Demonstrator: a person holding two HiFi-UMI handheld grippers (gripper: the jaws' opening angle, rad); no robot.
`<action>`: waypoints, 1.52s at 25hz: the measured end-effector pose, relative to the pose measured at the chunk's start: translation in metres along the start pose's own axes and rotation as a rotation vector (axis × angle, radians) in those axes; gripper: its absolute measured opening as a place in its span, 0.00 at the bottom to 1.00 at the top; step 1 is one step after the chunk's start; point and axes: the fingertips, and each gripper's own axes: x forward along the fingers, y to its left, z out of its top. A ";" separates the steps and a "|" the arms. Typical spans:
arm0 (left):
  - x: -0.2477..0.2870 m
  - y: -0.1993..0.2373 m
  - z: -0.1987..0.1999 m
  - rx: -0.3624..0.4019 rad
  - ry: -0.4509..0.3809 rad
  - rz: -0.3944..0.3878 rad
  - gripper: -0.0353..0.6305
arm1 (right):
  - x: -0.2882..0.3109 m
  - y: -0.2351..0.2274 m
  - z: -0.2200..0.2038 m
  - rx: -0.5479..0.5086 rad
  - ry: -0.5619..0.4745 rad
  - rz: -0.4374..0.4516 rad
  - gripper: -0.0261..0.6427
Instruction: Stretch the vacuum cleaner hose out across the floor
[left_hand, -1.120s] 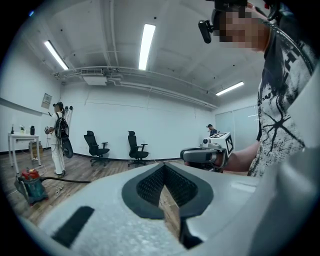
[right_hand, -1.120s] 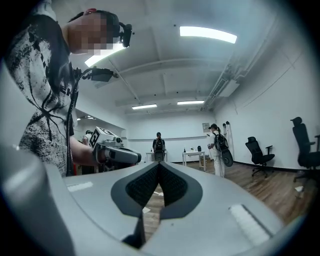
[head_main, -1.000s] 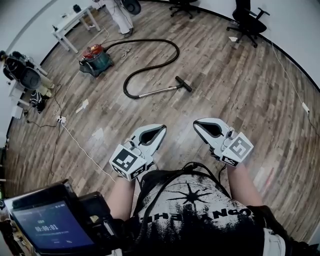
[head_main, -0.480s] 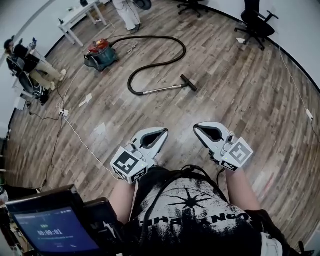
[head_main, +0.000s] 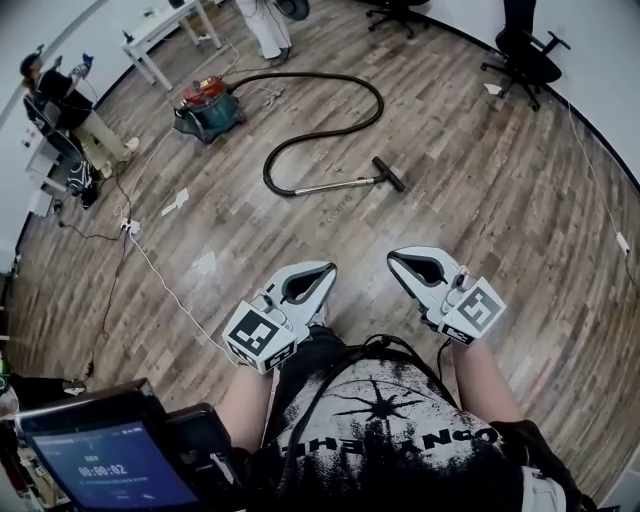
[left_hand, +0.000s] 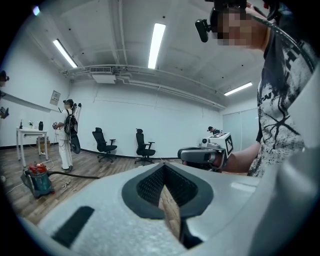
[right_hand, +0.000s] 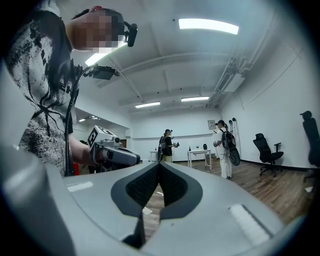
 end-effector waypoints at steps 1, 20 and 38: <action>0.002 0.002 0.001 0.003 -0.004 -0.002 0.05 | 0.001 -0.003 0.001 -0.005 0.001 -0.001 0.05; -0.023 0.252 0.026 -0.011 -0.013 -0.070 0.05 | 0.225 -0.097 0.010 -0.014 0.035 -0.109 0.05; -0.021 0.318 0.009 -0.037 -0.018 -0.145 0.05 | 0.292 -0.120 -0.006 -0.043 0.092 -0.167 0.05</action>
